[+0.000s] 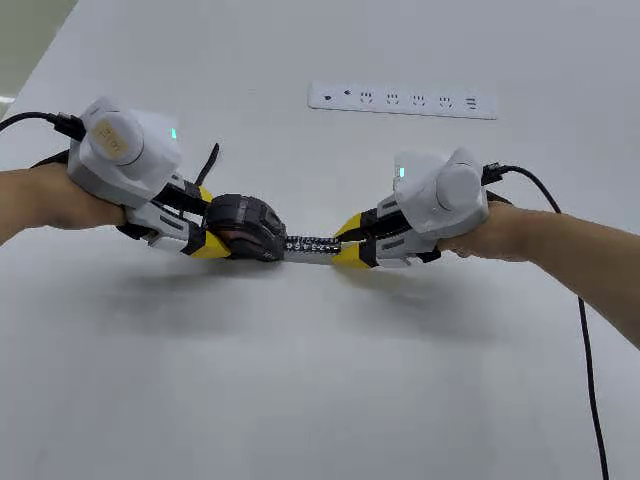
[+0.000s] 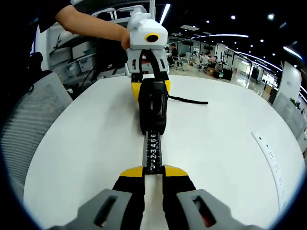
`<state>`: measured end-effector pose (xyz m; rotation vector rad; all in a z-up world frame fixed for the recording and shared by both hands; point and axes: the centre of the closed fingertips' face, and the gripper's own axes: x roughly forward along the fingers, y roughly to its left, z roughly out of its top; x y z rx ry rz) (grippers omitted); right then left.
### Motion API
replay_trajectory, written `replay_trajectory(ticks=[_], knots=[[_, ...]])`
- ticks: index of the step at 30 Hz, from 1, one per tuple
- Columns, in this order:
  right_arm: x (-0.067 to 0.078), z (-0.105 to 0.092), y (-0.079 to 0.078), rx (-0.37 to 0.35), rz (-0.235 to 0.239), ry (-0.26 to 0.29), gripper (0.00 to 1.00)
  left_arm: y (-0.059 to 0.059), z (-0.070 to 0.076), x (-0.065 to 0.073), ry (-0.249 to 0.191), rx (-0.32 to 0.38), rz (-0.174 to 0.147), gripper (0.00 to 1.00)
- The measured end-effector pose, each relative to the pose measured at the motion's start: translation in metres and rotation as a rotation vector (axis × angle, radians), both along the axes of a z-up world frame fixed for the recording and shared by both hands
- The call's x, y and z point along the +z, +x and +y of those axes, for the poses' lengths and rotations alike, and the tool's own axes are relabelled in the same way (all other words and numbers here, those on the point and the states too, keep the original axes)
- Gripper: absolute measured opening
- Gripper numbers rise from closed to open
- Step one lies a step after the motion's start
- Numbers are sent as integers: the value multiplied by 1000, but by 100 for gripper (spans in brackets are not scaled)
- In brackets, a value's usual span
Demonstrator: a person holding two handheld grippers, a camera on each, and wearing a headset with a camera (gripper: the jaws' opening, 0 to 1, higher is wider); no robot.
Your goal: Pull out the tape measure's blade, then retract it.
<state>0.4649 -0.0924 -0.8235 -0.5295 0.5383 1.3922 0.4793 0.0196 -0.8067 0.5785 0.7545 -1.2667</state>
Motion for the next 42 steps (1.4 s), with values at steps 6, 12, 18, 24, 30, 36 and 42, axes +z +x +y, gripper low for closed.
replay_trajectory(ticks=[6, 12, 18, 24, 30, 36, 42], knots=[[0, -6, 0, -3, 5, 2, 11, 1, 0, 0, -1, 0, 0, 28], [-1, -10, 0, -6, 11, 4, 11, 1, -1, 0, -2, 1, 1, 28], [-1, -14, 0, -6, 13, 4, 11, 1, -1, 0, -3, 2, 2, 28], [-1, -21, 1, -4, 16, 1, 11, 1, -1, -1, -4, 2, 2, 28], [-1, -29, 0, -5, 21, -2, 11, 1, -1, -1, -4, 3, 4, 28], [-1, -36, -2, -10, 27, -7, 11, 1, -1, -1, -3, 1, 2, 28], [-1, -44, -2, -10, 29, -9, 11, 1, -1, -1, -5, 3, 3, 28]])
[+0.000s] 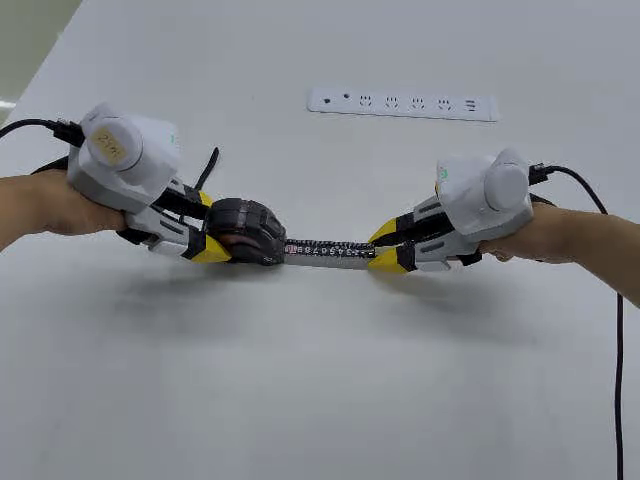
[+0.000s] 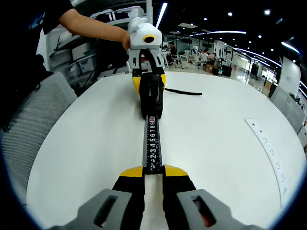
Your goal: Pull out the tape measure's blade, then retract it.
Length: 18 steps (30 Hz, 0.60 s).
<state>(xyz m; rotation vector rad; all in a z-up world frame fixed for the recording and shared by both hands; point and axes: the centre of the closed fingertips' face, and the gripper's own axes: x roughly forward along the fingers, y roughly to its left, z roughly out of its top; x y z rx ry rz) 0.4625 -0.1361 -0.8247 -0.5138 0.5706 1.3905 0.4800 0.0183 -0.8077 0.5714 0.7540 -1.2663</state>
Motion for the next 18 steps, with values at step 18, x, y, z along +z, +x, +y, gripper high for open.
replay_trajectory(ticks=[18], knots=[[-1, -22, -1, -7, 13, -9, 11, -1, -1, 1, 0, 2, 2, 28]])
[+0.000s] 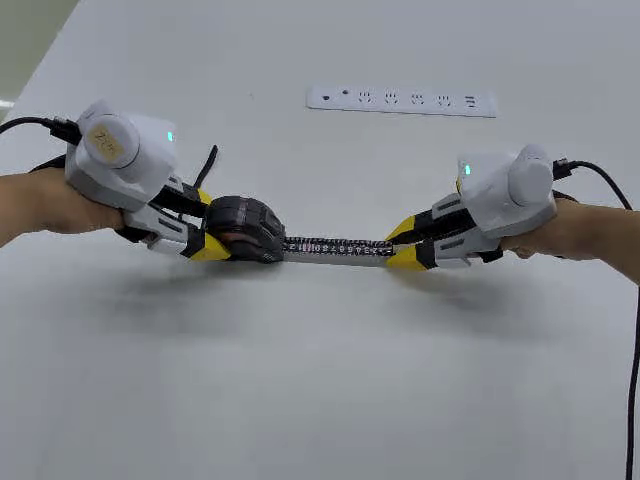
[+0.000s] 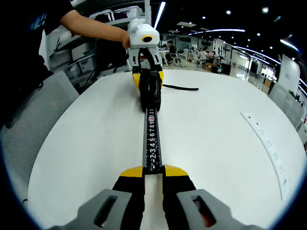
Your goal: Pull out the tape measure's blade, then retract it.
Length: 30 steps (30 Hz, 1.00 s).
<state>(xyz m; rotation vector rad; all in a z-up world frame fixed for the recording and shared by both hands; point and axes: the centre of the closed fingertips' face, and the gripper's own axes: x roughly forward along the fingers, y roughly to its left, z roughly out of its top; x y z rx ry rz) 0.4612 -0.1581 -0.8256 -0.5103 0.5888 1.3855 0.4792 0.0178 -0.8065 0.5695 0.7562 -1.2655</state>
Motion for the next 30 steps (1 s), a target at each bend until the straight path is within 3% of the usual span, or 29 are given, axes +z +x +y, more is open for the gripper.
replay_trajectory(ticks=[30], knots=[[-1, -40, -3, -25, 11, -37, 11, 1, 1, -1, -3, 0, 2, 28]])
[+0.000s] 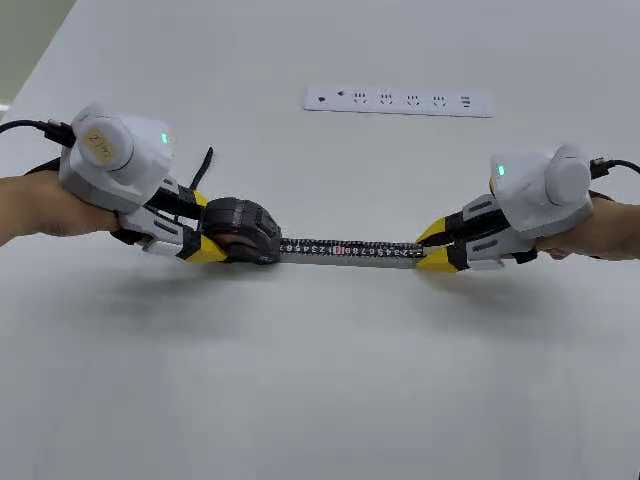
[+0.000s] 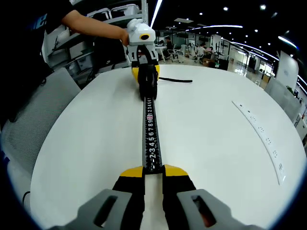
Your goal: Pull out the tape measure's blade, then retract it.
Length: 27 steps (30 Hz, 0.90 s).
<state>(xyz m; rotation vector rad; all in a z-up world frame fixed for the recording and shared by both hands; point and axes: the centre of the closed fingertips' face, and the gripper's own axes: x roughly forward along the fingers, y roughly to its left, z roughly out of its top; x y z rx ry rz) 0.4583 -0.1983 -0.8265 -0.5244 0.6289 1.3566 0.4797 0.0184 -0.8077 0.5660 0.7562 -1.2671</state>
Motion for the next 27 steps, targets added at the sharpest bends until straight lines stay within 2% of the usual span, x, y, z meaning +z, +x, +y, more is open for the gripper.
replay_trajectory(ticks=[27], knots=[[2, -42, -2, -28, -5, -40, 11, 0, 0, 0, 5, -1, 0, 28]])
